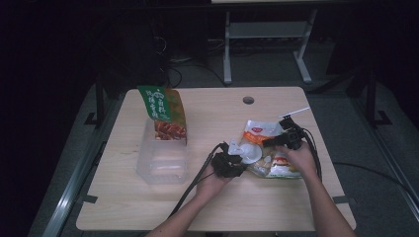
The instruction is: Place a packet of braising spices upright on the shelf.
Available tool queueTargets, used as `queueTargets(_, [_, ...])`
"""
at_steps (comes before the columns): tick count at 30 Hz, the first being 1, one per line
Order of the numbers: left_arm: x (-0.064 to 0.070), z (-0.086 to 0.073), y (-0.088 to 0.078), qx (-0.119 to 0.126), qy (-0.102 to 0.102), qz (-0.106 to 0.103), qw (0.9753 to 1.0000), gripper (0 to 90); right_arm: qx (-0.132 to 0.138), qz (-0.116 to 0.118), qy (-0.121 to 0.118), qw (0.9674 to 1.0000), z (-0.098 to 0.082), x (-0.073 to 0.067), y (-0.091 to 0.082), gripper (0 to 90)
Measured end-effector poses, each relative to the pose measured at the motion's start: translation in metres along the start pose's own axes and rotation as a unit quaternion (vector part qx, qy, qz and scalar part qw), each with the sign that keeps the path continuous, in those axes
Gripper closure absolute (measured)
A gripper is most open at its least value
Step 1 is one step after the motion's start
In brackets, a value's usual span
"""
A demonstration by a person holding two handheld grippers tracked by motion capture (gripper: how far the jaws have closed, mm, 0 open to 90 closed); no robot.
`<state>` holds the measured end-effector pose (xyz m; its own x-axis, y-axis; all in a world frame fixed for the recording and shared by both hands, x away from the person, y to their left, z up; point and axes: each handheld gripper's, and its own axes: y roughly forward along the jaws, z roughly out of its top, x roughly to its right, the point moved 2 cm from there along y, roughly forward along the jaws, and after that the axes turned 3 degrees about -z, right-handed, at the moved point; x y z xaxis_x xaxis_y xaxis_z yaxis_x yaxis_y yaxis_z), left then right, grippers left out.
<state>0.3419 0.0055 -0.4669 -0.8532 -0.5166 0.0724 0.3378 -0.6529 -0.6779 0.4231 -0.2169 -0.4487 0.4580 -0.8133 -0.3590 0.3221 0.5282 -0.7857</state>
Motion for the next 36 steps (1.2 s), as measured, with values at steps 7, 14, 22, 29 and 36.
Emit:
queueTargets(7, [-0.002, 0.000, 0.000, -0.004, 0.000, 0.001, 1.0000, 64.3, -0.001, 0.003, -0.012, 0.9999, 0.002, -0.007, 0.001, 83.6])
queueTargets(14, [-0.001, 0.001, -0.008, -0.007, 0.009, 0.004, 0.9999, 63.1, -0.007, 0.000, -0.037, 0.9993, 0.005, -0.017, -0.001, 89.5])
queueTargets(22, [0.002, -0.001, -0.021, 0.010, 0.005, 0.001, 0.9999, 61.0, 0.023, 0.011, -0.059, 0.9979, 0.008, -0.027, -0.015, 89.7])
queueTargets(29, [0.000, -0.007, -0.034, 0.015, 0.004, 0.004, 0.9999, 58.5, 0.043, 0.020, -0.082, 0.9955, 0.007, -0.040, -0.028, 89.7])
queueTargets(36, [-0.002, -0.008, -0.043, 0.028, -0.005, 0.000, 0.9996, 54.1, 0.057, 0.030, -0.111, 0.9917, 0.007, -0.057, -0.040, 89.7])
